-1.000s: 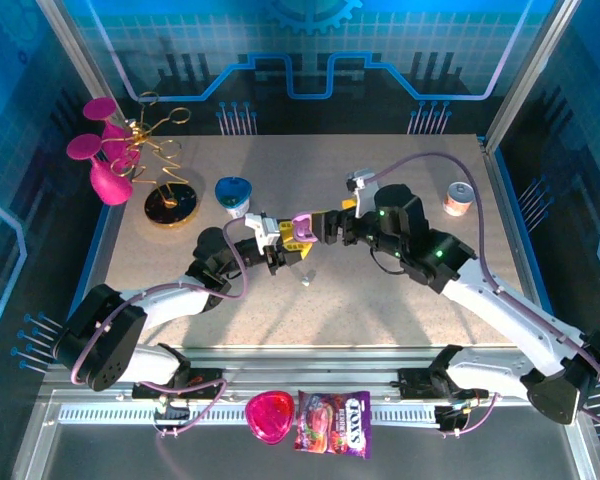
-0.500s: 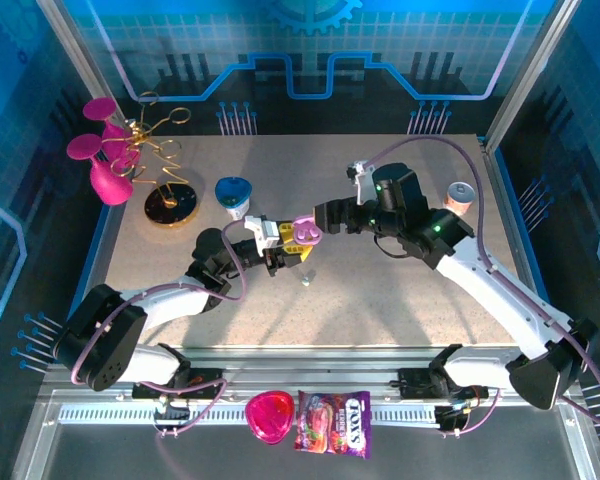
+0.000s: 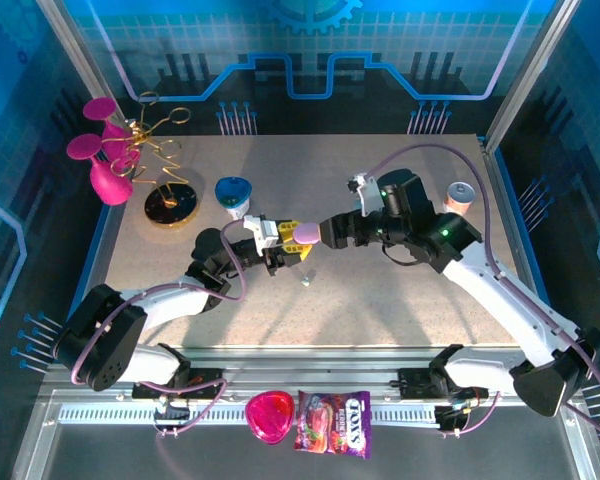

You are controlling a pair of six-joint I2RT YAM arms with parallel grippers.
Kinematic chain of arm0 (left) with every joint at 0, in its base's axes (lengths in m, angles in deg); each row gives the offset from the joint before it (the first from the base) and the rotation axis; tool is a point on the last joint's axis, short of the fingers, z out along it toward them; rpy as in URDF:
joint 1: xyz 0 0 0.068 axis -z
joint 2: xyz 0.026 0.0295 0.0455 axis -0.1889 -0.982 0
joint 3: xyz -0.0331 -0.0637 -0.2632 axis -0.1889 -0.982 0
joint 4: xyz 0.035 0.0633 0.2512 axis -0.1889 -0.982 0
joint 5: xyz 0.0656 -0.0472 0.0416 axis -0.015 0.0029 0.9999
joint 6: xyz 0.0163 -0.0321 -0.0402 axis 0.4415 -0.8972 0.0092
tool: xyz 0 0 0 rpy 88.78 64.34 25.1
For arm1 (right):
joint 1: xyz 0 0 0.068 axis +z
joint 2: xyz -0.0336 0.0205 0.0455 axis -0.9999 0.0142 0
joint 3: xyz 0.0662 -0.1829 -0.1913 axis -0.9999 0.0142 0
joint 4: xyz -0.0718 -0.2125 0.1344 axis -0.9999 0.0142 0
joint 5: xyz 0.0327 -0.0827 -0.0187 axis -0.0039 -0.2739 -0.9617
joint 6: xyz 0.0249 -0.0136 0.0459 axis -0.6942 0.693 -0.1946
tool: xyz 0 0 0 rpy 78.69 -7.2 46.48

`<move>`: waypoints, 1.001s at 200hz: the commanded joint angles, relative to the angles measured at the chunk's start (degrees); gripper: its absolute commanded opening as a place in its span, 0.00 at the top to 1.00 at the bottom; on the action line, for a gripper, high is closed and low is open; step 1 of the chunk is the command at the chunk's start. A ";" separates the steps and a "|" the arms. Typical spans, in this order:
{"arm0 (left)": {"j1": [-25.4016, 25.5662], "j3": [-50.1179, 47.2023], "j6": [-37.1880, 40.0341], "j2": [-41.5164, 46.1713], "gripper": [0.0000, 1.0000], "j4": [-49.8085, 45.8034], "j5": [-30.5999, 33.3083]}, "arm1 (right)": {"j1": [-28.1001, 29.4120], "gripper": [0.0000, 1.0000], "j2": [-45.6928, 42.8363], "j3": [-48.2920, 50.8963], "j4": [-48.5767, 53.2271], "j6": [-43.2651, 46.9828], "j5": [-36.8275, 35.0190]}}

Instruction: Insert wireless bluetooth earbuds into charging case

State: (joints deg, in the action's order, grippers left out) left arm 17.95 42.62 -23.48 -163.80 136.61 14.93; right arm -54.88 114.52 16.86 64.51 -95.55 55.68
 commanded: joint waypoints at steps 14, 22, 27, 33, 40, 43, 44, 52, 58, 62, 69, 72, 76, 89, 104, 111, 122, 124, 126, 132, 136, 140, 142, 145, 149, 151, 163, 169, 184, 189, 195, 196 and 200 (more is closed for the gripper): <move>0.08 0.67 -0.68 0.74 0.66 3.31 -1.39 | -3.91 0.15 -2.56 6.40 -11.08 -7.84 14.18; 0.16 0.75 -0.81 0.82 0.66 3.35 -1.49 | -4.44 0.15 -2.66 7.59 -13.81 -9.91 16.48; 0.12 0.71 -0.92 0.91 0.67 3.43 -1.53 | -4.80 0.15 -2.62 8.53 -16.03 -11.57 18.20; 0.11 0.72 -1.11 0.95 0.66 3.65 -1.62 | -5.17 0.16 -2.56 9.74 -18.95 -13.96 20.38; 0.16 0.73 -1.29 1.00 0.66 3.95 -1.66 | -5.53 0.16 -2.20 11.13 -22.96 -16.80 23.18; 0.20 0.76 -1.41 1.00 0.66 4.01 -1.66 | -5.63 0.16 -1.91 11.72 -24.81 -18.18 24.42; 0.18 0.73 -1.44 1.00 0.66 4.07 -1.66 | -5.68 0.16 -1.82 11.93 -25.33 -18.55 24.76; 0.19 0.79 -1.52 1.11 0.66 4.33 -1.66 | -5.65 0.17 -0.92 13.35 -29.89 -21.79 27.59; 0.18 0.80 -1.61 1.18 0.66 4.54 -1.58 | -5.65 0.17 -0.32 14.21 -33.06 -24.08 29.51; 0.22 0.80 -1.65 1.26 0.66 4.58 -1.53 | -5.65 0.18 0.22 14.90 -34.81 -25.43 30.50; 0.18 0.80 -1.66 1.37 0.66 4.66 -1.57 | -5.64 0.19 0.92 15.81 -37.21 -27.13 31.37; 0.22 0.81 -1.65 1.43 0.66 4.61 -1.50 | -5.63 0.19 1.15 16.21 -37.97 -27.68 31.46; 0.22 0.80 -1.61 1.59 0.66 4.54 -1.41 | -5.56 0.20 1.44 16.68 -38.66 -28.36 31.28; 0.23 0.80 -1.34 1.97 0.66 3.93 -1.38 | -5.31 0.23 2.04 17.85 -40.55 -29.85 30.45; 0.20 0.81 -0.84 2.36 0.66 3.17 -1.35 | -4.92 0.27 3.10 19.04 -43.66 -31.95 30.79; 0.25 0.88 -0.86 2.54 0.66 2.88 -1.40 | -4.70 0.30 3.70 19.33 -45.10 -32.90 31.01; 0.17 0.89 -0.66 2.61 0.66 2.63 -1.40 | -4.13 0.34 4.54 19.60 -46.56 -34.06 31.25; 0.21 0.89 -0.68 2.61 0.66 2.58 -1.40 | -4.04 0.35 4.71 19.61 -46.76 -34.22 31.23; 0.20 0.89 -0.68 2.66 0.66 2.59 -1.40 | -4.00 0.35 4.88 19.61 -46.87 -34.33 31.29; 0.20 0.89 -0.62 2.67 0.66 2.47 -1.40 | -3.81 0.39 5.29 19.61 -47.18 -34.60 31.25; 0.25 0.89 -0.55 2.67 0.66 2.55 -1.43 | -3.65 0.41 5.55 19.60 -47.40 -34.81 31.37; 0.17 0.89 -0.47 2.67 0.66 2.50 -1.41 | -3.61 0.43 5.74 19.69 -47.53 -34.99 31.27; 0.17 0.89 -0.50 2.67 0.66 2.50 -1.42 | -3.56 0.44 5.84 19.70 -47.59 -35.12 31.34; 0.20 0.89 -0.51 2.60 0.66 2.49 -1.39 | -3.56 0.46 5.92 19.74 -47.77 -35.29 31.38; 0.25 0.90 -0.43 2.59 0.66 2.40 -1.32 | -3.48 0.48 6.12 19.78 -47.96 -35.51 31.44; 0.23 0.89 -0.42 2.59 0.66 2.39 -1.31 | -3.46 0.49 6.20 19.83 -48.07 -35.60 31.43; 0.23 0.90 -0.34 2.58 0.66 2.39 -1.22 | -3.45 0.53 6.48 20.05 -48.75 -36.42 31.58; 0.23 0.89 -0.30 2.50 0.66 2.32 -1.15 | -3.45 0.56 6.51 20.05 -48.87 -36.72 31.50; 0.24 0.89 -0.11 2.32 0.66 2.23 -1.05 | -3.55 0.66 6.22 20.05 -48.28 -36.51 31.10; 0.20 0.81 -0.08 2.24 0.66 2.25 -0.97 | -3.62 0.69 6.17 20.04 -48.03 -36.42 30.99; 0.22 0.81 0.08 2.17 0.66 2.19 -0.89 | -3.63 0.73 6.02 20.05 -47.97 -36.38 30.89; 0.24 0.80 0.05 2.16 0.66 2.20 -0.88 | -3.63 0.74 5.97 20.05 -47.98 -36.40 30.89; 0.19 0.80 0.10 2.15 0.66 2.16 -0.81 | -3.73 0.75 5.91 20.05 -47.96 -36.42 30.81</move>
State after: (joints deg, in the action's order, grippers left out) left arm 17.77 42.64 -24.55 -162.93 136.85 15.10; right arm -59.17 120.16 36.21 17.49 -131.65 86.59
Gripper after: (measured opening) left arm 0.356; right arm 0.304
